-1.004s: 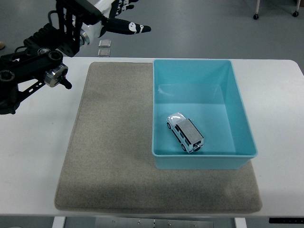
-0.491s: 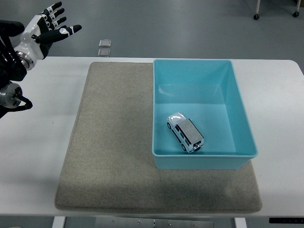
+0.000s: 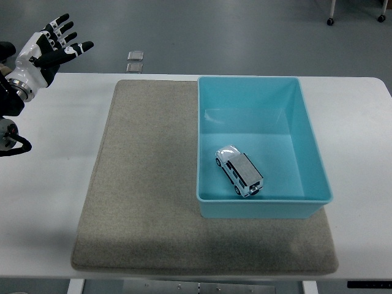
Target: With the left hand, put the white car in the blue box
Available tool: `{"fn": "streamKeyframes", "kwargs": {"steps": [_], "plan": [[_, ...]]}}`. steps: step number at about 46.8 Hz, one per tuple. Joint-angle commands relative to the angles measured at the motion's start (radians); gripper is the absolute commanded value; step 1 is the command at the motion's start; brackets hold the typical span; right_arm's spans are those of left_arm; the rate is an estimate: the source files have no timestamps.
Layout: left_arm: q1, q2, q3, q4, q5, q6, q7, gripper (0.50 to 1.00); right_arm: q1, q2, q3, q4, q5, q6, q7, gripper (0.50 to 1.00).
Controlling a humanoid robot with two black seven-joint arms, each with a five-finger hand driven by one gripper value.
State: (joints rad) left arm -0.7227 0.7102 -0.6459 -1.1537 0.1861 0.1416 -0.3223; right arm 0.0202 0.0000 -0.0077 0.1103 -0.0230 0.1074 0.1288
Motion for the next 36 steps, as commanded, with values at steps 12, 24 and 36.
{"fn": "streamKeyframes", "kwargs": {"steps": [12, 24, 36], "plan": [[0.000, -0.002, -0.008, -0.003, -0.022, -0.040, 0.000, 0.999, 0.000, 0.000, 0.000, 0.000, 0.000, 0.000, 0.000, 0.936], [0.014, -0.006, -0.008, -0.006, -0.024, -0.042, -0.001, 0.999, 0.001, 0.000, 0.000, 0.017, -0.002, 0.015, -0.002, 0.936], [0.014, -0.008, -0.008, -0.006, -0.024, -0.042, 0.000, 0.999, 0.001, 0.000, 0.002, 0.022, 0.000, -0.003, -0.003, 0.936]]}}
